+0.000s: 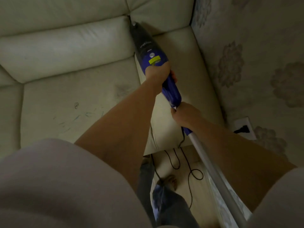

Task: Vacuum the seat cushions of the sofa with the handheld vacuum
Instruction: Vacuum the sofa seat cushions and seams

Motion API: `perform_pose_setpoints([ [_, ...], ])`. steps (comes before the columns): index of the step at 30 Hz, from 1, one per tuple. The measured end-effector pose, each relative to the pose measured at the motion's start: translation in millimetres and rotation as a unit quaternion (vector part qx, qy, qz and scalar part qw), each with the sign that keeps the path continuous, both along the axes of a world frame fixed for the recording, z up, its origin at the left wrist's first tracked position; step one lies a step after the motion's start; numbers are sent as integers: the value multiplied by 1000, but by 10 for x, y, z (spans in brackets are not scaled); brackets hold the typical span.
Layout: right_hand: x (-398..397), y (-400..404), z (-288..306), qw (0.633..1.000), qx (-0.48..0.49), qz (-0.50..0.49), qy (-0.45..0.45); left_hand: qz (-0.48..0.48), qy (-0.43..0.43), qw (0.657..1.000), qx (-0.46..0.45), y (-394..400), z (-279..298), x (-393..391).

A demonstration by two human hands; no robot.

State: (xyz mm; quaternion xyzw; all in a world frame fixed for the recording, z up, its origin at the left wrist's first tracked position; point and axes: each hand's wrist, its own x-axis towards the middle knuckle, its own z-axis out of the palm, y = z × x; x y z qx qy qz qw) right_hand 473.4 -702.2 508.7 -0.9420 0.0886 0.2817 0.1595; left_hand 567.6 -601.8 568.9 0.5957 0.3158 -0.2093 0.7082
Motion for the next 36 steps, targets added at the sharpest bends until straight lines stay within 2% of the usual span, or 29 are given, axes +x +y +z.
perform_pose_setpoints([
  [3, -63, 11, -54, 1000, -3, -6, 17, -1, 23, 1000, -15, 46, -135, -46],
  [6, -136, 76, -97, 999, 26, -29, 35, -28, 29, 999, 10, 29, -184, -51],
  [10, -267, 171, -57, 977, 155, -113, 89, -108, 2, 984, 138, -133, -122, -46],
  [15, -475, 64, 63, 931, 269, -184, 163, -183, -16, 964, 193, -388, -226, -202],
  [27, -5, 421, 9, 929, 254, -199, 182, -173, 29, 971, 161, -87, -156, 192],
  [30, -89, 517, -37, 918, 263, -233, 184, -201, 4, 961, 188, -64, -274, 141],
  [36, -183, 709, 113, 931, 237, -231, 157, -204, 13, 966, 160, 155, -89, 67],
])
